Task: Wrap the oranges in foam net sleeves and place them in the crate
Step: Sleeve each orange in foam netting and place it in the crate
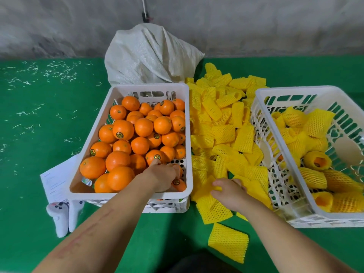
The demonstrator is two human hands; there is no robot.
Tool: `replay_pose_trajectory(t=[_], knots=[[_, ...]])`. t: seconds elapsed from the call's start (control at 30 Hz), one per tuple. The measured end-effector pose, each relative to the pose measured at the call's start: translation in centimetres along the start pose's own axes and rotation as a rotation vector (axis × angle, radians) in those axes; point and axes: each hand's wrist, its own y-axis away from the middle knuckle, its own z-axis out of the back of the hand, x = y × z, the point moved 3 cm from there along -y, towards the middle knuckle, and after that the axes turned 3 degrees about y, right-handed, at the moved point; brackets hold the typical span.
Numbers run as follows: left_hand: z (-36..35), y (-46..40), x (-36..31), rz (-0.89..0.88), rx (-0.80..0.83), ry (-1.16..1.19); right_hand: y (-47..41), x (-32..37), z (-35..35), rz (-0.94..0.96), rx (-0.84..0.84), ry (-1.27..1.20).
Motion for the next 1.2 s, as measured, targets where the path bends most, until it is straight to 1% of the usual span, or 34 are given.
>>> replay_pose_trajectory(t=[0.1, 0.13, 0.2, 0.27, 0.3, 0.33, 0.37, 0.43, 0.47, 0.53, 0.6, 0.63, 0.7, 0.73, 0.8, 0.83, 0.87, 0.93, 1.0, 1.03, 1.07, 1.13, 1.17, 1.2], knots=[[0.6, 0.4, 0.5, -0.016, -0.120, 0.051, -0.1, 0.2, -0.3, -0.024, -0.119, -0.037], [0.8, 0.6, 0.6, -0.017, -0.161, 0.037, -0.2, 0.1, -0.5, -0.045, -0.133, -0.026], [0.9, 0.9, 0.7, 0.001, -0.221, -0.035, -0.3, -0.1, -1.2, -0.080, -0.097, -0.016], [0.7, 1.4, 1.0, 0.033, -0.310, -0.009, -0.3, 0.2, -2.0, -0.098, -0.104, -0.002], [0.7, 1.7, 1.2, 0.042, -0.376, 0.081, -0.4, 0.4, -2.2, -0.087, -0.122, -0.012], [0.6, 2.0, 1.4, 0.046, -0.448, 0.226, -0.5, 0.6, -2.5, -0.058, -0.133, -0.057], [0.4, 2.4, 1.5, 0.044, -0.526, 0.407, -0.5, 0.7, -2.7, -0.029, -0.147, -0.153], [0.1, 3.1, 1.4, 0.031, -0.680, 0.761, -0.1, 0.9, -2.0, -0.014, -0.221, -0.431], [-0.1, 3.3, 1.1, 0.031, -0.727, 0.885, 0.2, 1.0, -1.1, -0.022, -0.285, -0.581], [-0.3, 3.4, 0.4, 0.040, -0.782, 1.063, 1.1, 1.6, 1.4, -0.031, -0.429, -0.863], [-0.3, 3.4, -0.4, 0.034, -0.847, 1.265, 2.3, 3.0, 3.7, -0.007, -0.537, -1.030], [-0.2, 3.5, -0.9, 0.018, -0.871, 1.390, 3.1, 4.0, 4.6, 0.028, -0.558, -1.095], [0.2, 3.2, -2.2, -0.063, -0.845, 1.632, 4.6, 6.2, 5.5, 0.125, -0.510, -1.194], [0.3, 2.9, -3.1, -0.110, -0.798, 1.712, 5.2, 7.3, 5.6, 0.184, -0.436, -1.253], [0.3, 2.4, -4.7, -0.203, -0.703, 1.824, 5.9, 8.8, 5.3, 0.267, -0.265, -1.425], [0.2, 2.3, -5.1, -0.243, -0.680, 1.857, 6.2, 9.0, 5.3, 0.277, -0.213, -1.507], [0.0, 2.2, -5.3, -0.271, -0.670, 1.876, 6.3, 9.0, 5.3, 0.280, -0.194, -1.544], [-0.3, 2.1, -5.3, -0.315, -0.645, 1.919, 6.4, 8.6, 5.1, 0.305, -0.157, -1.515], [-0.4, 2.2, -5.2, -0.366, -0.609, 1.973, 6.2, 8.5, 4.9, 0.316, -0.141, -1.404], [-0.2, 2.4, -5.2, -0.381, -0.602, 1.989, 6.2, 8.5, 4.9, 0.293, -0.194, -1.351], [-0.1, 2.6, -5.2, -0.387, -0.600, 1.991, 6.0, 8.5, 5.0, 0.257, -0.289, -1.302], [0.0, 3.0, -5.5, -0.402, -0.578, 1.967, 5.7, 8.2, 5.5, 0.185, -0.545, -1.156], [0.0, 3.2, -5.7, -0.418, -0.545, 1.960, 5.7, 8.3, 5.9, 0.179, -0.655, -1.080], [0.0, 3.3, -5.9, -0.440, -0.500, 1.954, 5.6, 8.6, 6.2, 0.199, -0.725, -1.019]])
